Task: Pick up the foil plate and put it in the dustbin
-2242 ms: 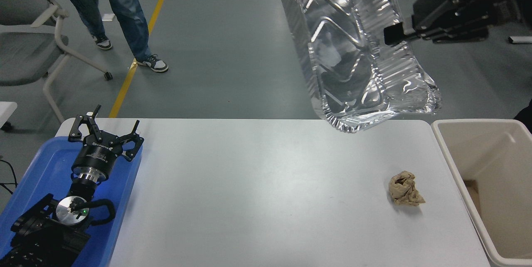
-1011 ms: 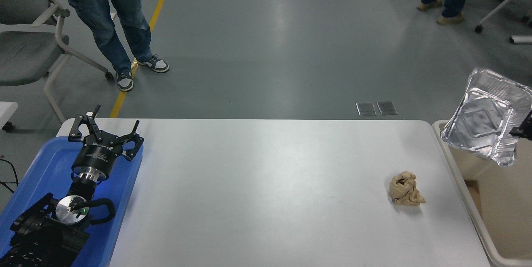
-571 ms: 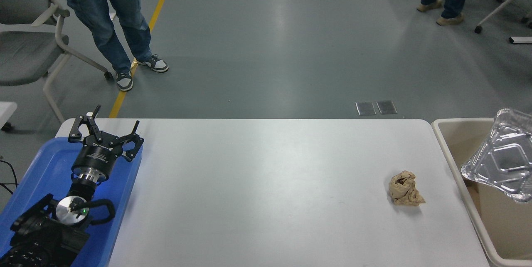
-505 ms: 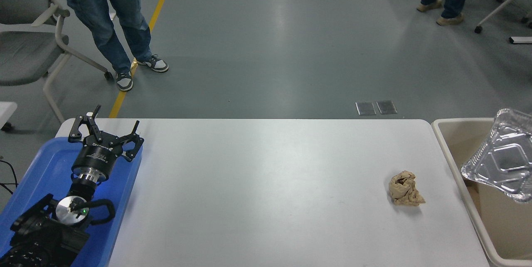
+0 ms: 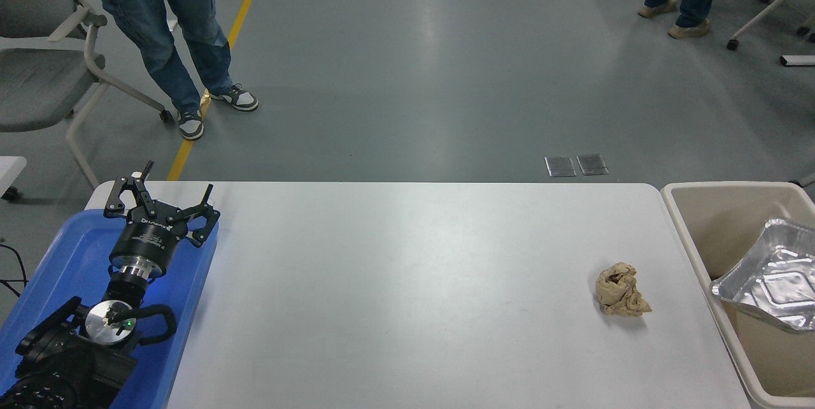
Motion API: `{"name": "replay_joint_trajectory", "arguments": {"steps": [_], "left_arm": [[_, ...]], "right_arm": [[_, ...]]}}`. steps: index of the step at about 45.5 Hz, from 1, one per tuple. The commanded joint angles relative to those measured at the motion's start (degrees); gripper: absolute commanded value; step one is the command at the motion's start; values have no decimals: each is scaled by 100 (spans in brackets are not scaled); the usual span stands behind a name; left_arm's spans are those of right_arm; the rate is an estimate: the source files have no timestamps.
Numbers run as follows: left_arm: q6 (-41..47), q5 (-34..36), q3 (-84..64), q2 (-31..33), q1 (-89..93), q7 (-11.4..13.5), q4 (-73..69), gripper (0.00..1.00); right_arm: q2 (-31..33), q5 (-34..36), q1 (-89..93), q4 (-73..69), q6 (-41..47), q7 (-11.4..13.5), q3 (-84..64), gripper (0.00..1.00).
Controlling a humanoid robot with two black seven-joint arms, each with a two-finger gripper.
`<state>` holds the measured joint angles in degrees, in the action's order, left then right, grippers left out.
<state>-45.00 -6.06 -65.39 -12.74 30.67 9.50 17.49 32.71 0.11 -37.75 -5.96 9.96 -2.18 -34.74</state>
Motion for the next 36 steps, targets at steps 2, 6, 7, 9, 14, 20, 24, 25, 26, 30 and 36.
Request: {"name": "replay_joint_trajectory", "arguments": {"steps": [2, 6, 7, 9, 14, 20, 24, 25, 26, 30, 36], "left_arm": [[0, 0, 0, 0, 0, 0, 0, 99], [0, 9, 0, 0, 9, -9, 0, 99], [0, 9, 0, 0, 0, -9, 0, 99], [0, 9, 9, 0, 9, -9, 0, 99], [0, 9, 9, 0, 9, -9, 0, 99], [0, 9, 17, 0, 9, -9, 9, 99], [0, 9, 17, 0, 9, -9, 9, 99], [0, 9, 17, 0, 9, -9, 9, 99], [0, 9, 17, 0, 9, -9, 0, 99], [0, 9, 17, 0, 9, -9, 0, 99], [0, 9, 17, 0, 9, -18, 0, 99]], "right_arm": [[296, -46, -328, -555, 94, -107, -51, 100], [621, -116, -934, -1353, 234, -292, -147, 100], [718, -151, -1110, -1608, 252, -353, -191, 100], [938, -248, -1461, -2135, 261, -397, -296, 100], [1299, -555, -2533, -3586, 261, -424, -586, 100], [1317, -1135, -3588, -4816, 252, -424, -1175, 100], [1255, -1487, -4361, -5599, 244, -424, -1597, 100], [1220, -1514, -4555, -5792, 244, -424, -1702, 100], [1203, -1514, -4766, -6003, 244, -424, -1790, 100], [1167, -1531, -5653, -6811, 244, -442, -2264, 100], [1036, -1540, -7059, -8033, 252, -442, -3117, 100]]}}
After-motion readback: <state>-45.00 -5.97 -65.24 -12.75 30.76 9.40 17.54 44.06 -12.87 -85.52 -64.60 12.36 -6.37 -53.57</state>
